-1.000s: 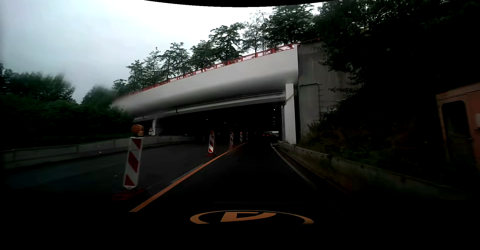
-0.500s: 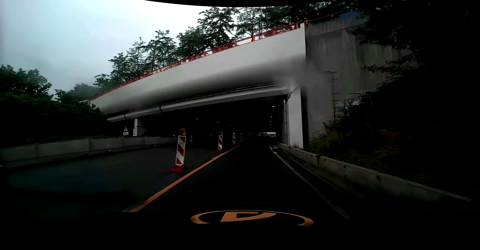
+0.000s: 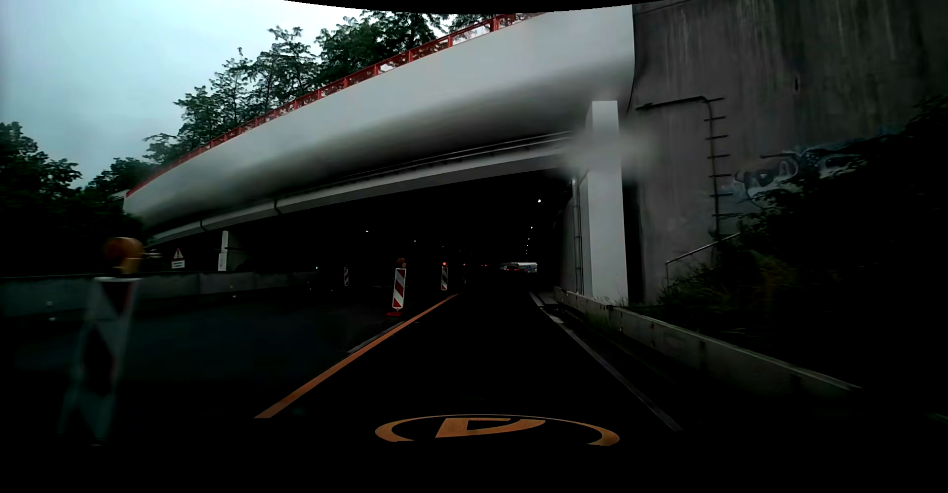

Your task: Follow the waypoints while adhering to traffic rules and regulations

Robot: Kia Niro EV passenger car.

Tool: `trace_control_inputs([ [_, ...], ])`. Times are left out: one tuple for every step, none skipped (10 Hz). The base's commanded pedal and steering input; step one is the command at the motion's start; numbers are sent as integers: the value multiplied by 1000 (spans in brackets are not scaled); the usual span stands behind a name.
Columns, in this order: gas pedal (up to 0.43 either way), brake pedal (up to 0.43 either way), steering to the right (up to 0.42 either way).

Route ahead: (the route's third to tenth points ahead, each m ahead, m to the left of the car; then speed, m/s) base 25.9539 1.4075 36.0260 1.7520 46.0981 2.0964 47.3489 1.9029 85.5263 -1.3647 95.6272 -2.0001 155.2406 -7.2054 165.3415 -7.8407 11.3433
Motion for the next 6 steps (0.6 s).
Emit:
trace_control_inputs([
  [130, 0, 11],
  [130, 0, 12],
  [130, 0, 12],
  [130, 0, 12],
  [130, 0, 13],
  [130, 0, 13],
])
